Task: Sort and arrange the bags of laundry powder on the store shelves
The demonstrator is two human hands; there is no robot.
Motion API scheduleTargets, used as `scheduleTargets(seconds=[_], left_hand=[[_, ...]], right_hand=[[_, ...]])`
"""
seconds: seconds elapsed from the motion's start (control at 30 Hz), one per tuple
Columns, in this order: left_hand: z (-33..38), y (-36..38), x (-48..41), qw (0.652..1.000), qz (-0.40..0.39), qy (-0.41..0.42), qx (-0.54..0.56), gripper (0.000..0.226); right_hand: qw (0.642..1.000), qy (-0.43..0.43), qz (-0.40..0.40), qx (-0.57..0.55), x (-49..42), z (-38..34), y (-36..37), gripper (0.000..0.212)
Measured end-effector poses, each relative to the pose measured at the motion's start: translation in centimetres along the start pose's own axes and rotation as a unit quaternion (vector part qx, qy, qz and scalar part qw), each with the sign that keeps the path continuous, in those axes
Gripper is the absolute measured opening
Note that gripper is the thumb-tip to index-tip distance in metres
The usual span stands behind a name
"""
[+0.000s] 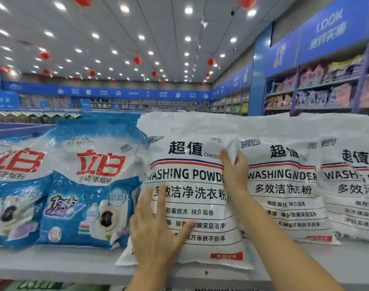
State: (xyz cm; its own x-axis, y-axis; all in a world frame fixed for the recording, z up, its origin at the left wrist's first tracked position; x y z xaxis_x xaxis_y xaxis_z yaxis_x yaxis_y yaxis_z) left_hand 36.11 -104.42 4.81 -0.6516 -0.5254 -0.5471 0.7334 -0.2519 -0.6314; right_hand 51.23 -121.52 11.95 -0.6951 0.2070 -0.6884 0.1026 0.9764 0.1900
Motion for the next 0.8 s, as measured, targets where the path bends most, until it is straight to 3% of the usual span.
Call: scheduleTargets(seconds=[0.1, 0.2, 0.3, 0.53, 0.63, 0.8], left_hand=[[-0.2, 0.3, 0.0, 1.0, -0.011, -0.004, -0.002, 0.089], [-1.2, 0.7, 0.8, 1.0, -0.029, -0.002, -0.009, 0.089], [-2.6, 1.0, 1.7, 0.999, -0.039, 0.013, -0.023, 0.088], [-3.9, 1.3, 2.6, 0.998, -0.045, 0.048, -0.005, 0.099], [-5.3, 1.9, 3.1, 0.997, -0.064, 0.044, -0.008, 0.106], [-5.3, 2.2, 3.0, 0.997, -0.067, 0.034, 0.017, 0.099]], right_hand=[[0.998, -0.058, 0.005, 0.019, -0.6, -0.5, 0.5, 0.026], [0.998, -0.06, 0.015, 0.01, -0.6, -0.6, 0.1, 0.021], [0.998, -0.059, 0.011, 0.037, -2.2, -1.2, -0.8, 0.03], [0.997, 0.022, -0.056, 0.054, 0.0, -1.9, -2.1, 0.023], [0.982, 0.122, -0.137, 0.046, 5.7, 0.5, -2.8, 0.041], [0.987, 0.06, -0.104, 0.112, 9.4, 0.8, -2.8, 0.044]])
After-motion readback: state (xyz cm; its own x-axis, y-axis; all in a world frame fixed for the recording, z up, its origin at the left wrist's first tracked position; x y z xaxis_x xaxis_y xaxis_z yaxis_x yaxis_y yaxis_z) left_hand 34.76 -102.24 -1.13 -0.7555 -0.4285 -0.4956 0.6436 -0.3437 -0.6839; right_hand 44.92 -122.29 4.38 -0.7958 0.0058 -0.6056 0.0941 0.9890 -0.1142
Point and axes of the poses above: each hand's wrist, its own x-axis away from the middle knuckle, its own y-axis out of the palm, z = x × y, the point moved 8 cm from there along -x, towards the middle knuckle, and after that the axes turned 12 degrees about -y, right-handed, at the moved point
